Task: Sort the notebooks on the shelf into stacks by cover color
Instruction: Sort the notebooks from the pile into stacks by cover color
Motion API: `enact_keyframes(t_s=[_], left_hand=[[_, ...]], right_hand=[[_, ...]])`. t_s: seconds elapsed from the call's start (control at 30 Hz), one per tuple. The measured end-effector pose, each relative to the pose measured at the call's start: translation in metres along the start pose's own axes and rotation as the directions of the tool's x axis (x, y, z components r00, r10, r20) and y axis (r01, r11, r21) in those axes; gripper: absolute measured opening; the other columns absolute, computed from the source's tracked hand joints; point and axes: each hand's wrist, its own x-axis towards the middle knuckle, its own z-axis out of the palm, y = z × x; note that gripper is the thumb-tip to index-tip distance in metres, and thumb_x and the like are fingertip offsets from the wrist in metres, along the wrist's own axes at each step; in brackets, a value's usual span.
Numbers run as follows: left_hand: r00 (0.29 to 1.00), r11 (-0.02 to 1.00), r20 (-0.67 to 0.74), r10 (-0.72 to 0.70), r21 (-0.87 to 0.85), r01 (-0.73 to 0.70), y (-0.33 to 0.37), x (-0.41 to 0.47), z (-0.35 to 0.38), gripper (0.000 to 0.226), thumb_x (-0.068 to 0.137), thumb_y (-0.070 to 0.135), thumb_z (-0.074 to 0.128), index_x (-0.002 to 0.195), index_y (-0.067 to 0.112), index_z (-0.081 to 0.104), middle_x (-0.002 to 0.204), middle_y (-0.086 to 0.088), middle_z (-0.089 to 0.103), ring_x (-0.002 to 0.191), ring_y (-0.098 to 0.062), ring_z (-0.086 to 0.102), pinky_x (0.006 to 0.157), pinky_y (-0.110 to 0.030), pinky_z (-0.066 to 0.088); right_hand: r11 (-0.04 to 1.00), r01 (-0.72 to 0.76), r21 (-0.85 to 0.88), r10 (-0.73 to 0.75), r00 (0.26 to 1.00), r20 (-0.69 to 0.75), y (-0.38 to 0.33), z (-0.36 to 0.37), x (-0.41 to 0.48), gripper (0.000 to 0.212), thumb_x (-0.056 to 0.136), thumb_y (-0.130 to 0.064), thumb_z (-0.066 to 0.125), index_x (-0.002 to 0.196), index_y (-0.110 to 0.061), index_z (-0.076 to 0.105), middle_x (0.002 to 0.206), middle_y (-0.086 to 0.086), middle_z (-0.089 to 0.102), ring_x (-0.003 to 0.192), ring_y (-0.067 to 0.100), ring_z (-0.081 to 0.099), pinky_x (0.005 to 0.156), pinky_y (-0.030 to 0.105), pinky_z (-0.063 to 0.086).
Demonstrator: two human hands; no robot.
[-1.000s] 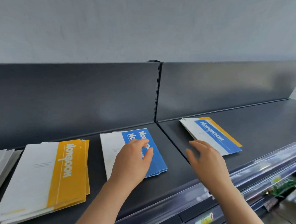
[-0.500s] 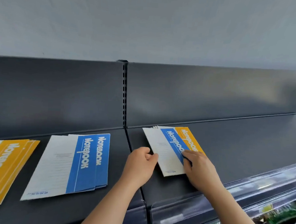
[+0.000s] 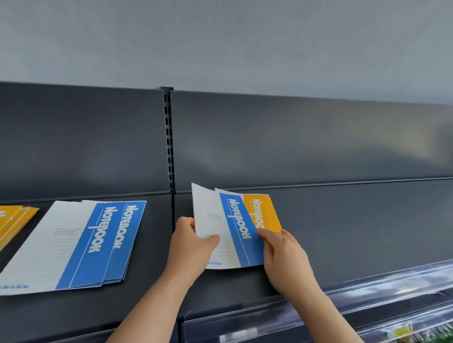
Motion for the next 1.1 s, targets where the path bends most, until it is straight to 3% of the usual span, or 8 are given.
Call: enact_keyframes(t_s=[0.07, 0.17, 0.23, 0.43, 0.63, 0.83, 1.0, 1.1], left_hand=[[1.0, 0.999, -0.018, -0.026, -0.03, 0.025, -0.001, 0.002, -0.001, 0.032, 0.082, 0.007, 0.07, 0.104, 0.014, 0.048, 0.097, 0.005, 0.064, 0.084, -0.009, 0.063, 0.054, -0.018, 0.044], [0.999, 0.998, -0.024, -0.043, -0.039, 0.042, -0.002, 0.003, -0.003, 0.026, 0.084, 0.003, 0.064, 0.105, 0.013, 0.055, 0.1, 0.004, 0.066, 0.086, -0.011, 0.064, 0.053, -0.017, 0.045], [0.999, 0.999, -0.013, -0.033, -0.024, 0.032, -0.001, 0.001, -0.004, 0.021, 0.086, 0.001, 0.058, 0.103, 0.012, 0.061, 0.099, 0.004, 0.068, 0.085, -0.011, 0.064, 0.052, -0.017, 0.045], [0.998, 0.998, -0.02, -0.056, -0.041, 0.055, -0.003, 0.0, -0.007, 0.02, 0.087, 0.003, 0.056, 0.103, 0.014, 0.061, 0.099, 0.006, 0.068, 0.085, -0.01, 0.064, 0.056, -0.021, 0.047], [0.994, 0.995, -0.049, -0.097, -0.022, 0.096, -0.007, 0.004, -0.007, 0.02, 0.088, 0.005, 0.057, 0.107, 0.01, 0.056, 0.106, 0.001, 0.066, 0.088, -0.015, 0.064, 0.051, -0.02, 0.047], [0.995, 0.997, -0.067, -0.072, -0.005, 0.072, -0.003, -0.001, -0.004, 0.02, 0.086, 0.004, 0.057, 0.104, 0.011, 0.052, 0.1, 0.003, 0.063, 0.084, -0.009, 0.06, 0.053, -0.02, 0.043], [0.996, 0.998, -0.071, -0.046, -0.05, 0.042, -0.002, -0.008, -0.011, 0.022, 0.088, 0.001, 0.054, 0.102, 0.017, 0.051, 0.099, 0.008, 0.063, 0.086, -0.006, 0.06, 0.054, -0.019, 0.044], [0.997, 0.995, -0.078, -0.029, -0.101, 0.021, 0.0, -0.014, -0.025, 0.023, 0.089, 0.002, 0.054, 0.102, 0.022, 0.05, 0.099, 0.01, 0.063, 0.088, -0.006, 0.061, 0.057, -0.021, 0.046]], right_hand=[[0.999, -0.005, 0.043, 0.006, 1.0, -0.026, 0.002, 0.001, 0.0, 0.033, 0.097, -0.017, 0.04, 0.125, -0.019, 0.058, 0.117, -0.003, 0.063, 0.112, 0.02, 0.052, 0.089, 0.028, 0.043], [0.999, -0.033, 0.017, 0.035, 0.995, -0.094, 0.006, 0.003, 0.002, 0.021, 0.095, -0.016, 0.042, 0.1, -0.011, 0.062, 0.094, 0.001, 0.066, 0.093, 0.024, 0.054, 0.079, 0.033, 0.046], [1.0, -0.004, -0.012, 0.003, 0.996, -0.086, 0.006, 0.004, 0.003, 0.022, 0.095, -0.016, 0.04, 0.092, -0.011, 0.061, 0.089, 0.002, 0.065, 0.086, 0.023, 0.054, 0.085, 0.033, 0.045], [0.997, 0.075, 0.036, -0.076, 0.997, 0.007, 0.001, -0.005, 0.001, 0.031, 0.101, -0.021, 0.035, 0.124, -0.02, 0.055, 0.124, -0.004, 0.06, 0.114, 0.017, 0.05, 0.094, 0.025, 0.041], [1.0, -0.006, -0.007, 0.005, 0.995, -0.1, 0.008, 0.003, 0.004, 0.026, 0.097, -0.013, 0.036, 0.102, -0.016, 0.061, 0.1, -0.001, 0.064, 0.09, 0.017, 0.051, 0.072, 0.024, 0.038], [0.998, 0.056, 0.016, -0.056, 0.998, 0.007, 0.004, -0.003, 0.003, 0.029, 0.098, -0.015, 0.039, 0.12, -0.02, 0.057, 0.12, -0.005, 0.061, 0.112, 0.018, 0.049, 0.09, 0.027, 0.043], [0.998, 0.026, 0.054, -0.024, 0.999, -0.048, 0.006, 0.003, 0.005, 0.021, 0.097, -0.015, 0.039, 0.104, -0.011, 0.059, 0.104, 0.001, 0.064, 0.092, 0.02, 0.052, 0.077, 0.028, 0.042], [0.995, 0.014, 0.098, -0.011, 0.999, -0.032, 0.001, 0.003, 0.007, 0.019, 0.097, -0.02, 0.041, 0.111, -0.016, 0.054, 0.104, 0.001, 0.062, 0.093, 0.022, 0.053, 0.08, 0.03, 0.042]])
